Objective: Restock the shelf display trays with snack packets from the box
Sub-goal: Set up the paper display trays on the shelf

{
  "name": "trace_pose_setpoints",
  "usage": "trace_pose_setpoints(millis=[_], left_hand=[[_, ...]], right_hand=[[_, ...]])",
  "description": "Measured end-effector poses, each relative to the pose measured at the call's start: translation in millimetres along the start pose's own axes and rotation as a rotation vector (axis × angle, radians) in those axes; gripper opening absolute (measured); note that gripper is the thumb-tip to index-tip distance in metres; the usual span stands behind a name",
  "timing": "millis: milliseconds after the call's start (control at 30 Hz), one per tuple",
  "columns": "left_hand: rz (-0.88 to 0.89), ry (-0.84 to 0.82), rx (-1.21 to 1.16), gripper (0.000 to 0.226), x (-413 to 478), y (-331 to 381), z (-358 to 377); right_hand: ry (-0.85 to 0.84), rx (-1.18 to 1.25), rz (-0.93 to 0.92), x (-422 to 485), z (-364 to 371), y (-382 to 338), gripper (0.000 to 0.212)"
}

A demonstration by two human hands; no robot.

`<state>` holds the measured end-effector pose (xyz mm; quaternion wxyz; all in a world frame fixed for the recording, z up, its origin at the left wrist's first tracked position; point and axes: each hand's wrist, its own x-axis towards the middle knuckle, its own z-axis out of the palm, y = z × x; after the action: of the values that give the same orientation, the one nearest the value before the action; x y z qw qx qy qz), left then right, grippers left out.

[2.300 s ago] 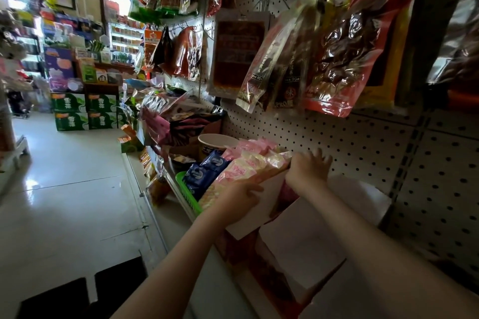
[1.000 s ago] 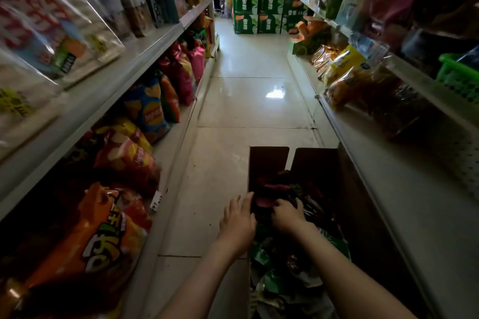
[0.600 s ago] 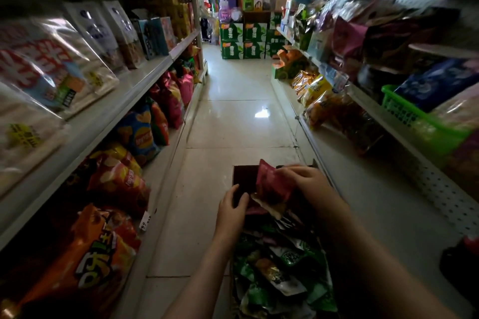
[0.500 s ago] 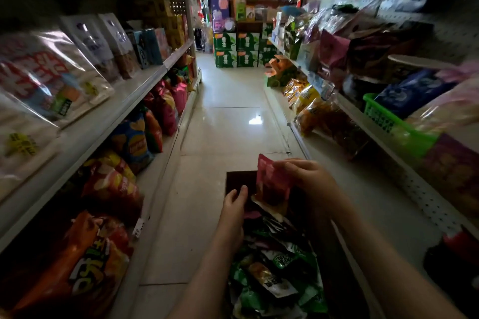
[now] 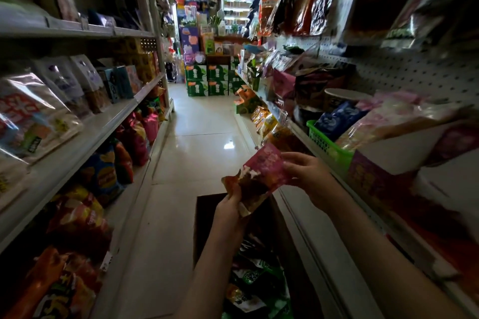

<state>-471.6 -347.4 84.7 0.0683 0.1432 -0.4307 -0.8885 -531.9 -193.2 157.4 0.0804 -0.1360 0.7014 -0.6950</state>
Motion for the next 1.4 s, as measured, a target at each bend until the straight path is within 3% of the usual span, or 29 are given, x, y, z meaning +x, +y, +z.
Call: trace_pose_setpoints(millis=[167,333,700,800,1000,1100,1200,1400], left_hand=[[-0.078,0.145,0.158,0.051,-6,13,18],[0.033,0.194,0.171,0.039,-13,26,31],[-0.005,0.231,-0.048,0.033,-19,21,59],[-0.014,0.166,0.031,0.029,-16,27,71],[-0.01,-0.142,0.371,0.026,1,46,124],[0.041,-0.245,0.535,0.011,4,43,154],[0.121,-0.301,0.619,0.017,8,32,186],[0.113,-0.43,0.59,0.02,9,4,227]], right_hand=[[0.033,-0.065,-0.03,-10,-10,-9,0.019],[0.07,-0.133,-0.029,-14,-9,-27,0.023],[0.194,-0.206,0.059,-15,-23,-44,0.016],[0.249,-0.226,0.085,-13,-33,-59,0.01],[0.468,-0.455,-0.106,9,-90,-126,0.014],[0.671,-0.734,-0.14,14,-133,-153,0.018],[0.811,-0.922,-0.072,14,-179,-163,0.019],[0.863,-1.073,0.071,5,-225,-144,0.019]])
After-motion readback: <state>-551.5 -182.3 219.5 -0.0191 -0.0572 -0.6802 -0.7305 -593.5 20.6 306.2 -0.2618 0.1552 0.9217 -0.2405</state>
